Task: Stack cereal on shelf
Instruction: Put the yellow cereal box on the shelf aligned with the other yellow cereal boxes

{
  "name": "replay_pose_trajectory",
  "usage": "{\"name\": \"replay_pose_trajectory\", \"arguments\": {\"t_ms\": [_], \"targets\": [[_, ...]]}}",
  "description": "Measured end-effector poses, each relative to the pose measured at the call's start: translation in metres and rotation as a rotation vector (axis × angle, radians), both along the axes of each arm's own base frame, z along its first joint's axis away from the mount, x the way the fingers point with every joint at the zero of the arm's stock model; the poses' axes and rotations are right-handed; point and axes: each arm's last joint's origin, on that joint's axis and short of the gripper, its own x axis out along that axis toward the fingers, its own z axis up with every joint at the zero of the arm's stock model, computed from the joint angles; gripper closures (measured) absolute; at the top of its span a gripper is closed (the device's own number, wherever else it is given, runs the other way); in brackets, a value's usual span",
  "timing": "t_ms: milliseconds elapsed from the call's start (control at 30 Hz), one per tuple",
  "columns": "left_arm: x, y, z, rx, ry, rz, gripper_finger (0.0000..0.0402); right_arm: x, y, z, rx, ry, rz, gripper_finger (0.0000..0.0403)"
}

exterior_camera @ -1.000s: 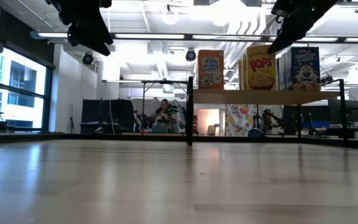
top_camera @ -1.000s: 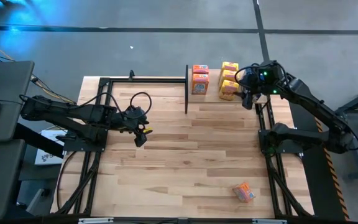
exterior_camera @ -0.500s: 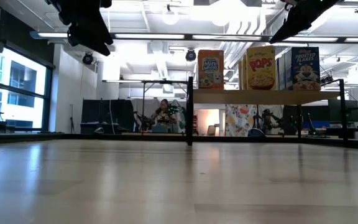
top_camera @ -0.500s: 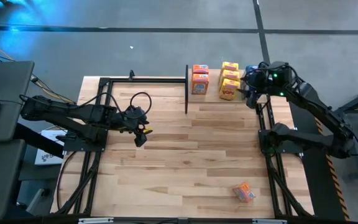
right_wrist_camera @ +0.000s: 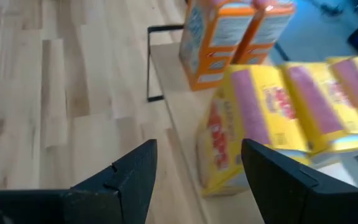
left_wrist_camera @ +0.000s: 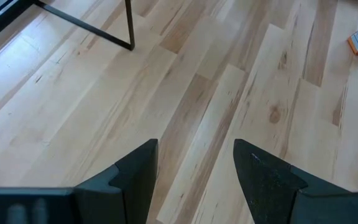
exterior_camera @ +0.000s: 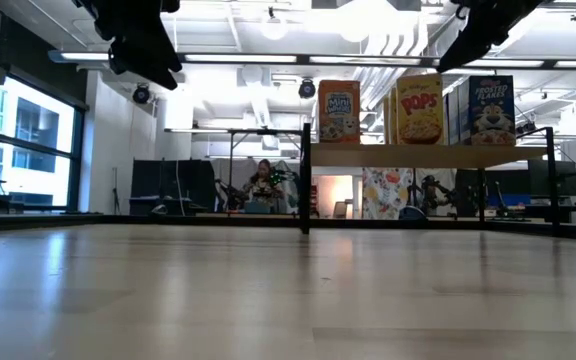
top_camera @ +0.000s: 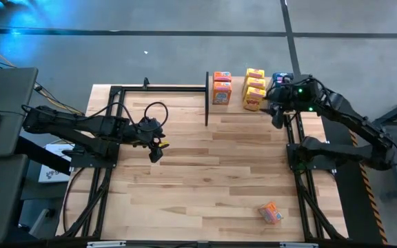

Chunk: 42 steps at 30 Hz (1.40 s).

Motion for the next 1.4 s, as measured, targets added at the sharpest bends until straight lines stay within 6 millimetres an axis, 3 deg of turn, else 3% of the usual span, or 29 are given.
{"name": "replay_pose_trajectory", "arguments": {"t_ms": [567, 1400], "targets": [[0.000, 0.000, 0.000, 0.000, 0.000, 0.000, 0.0202, 0.034, 0.001, -0.019, 0.082, 0.133, -0.114, 0.0175], [0.000, 0.000, 0.000, 0.000, 0.000, 0.000, 0.0202, 0.034, 0.000, -0.018, 0.080, 0.120, -0.146, 0.0175]]}}
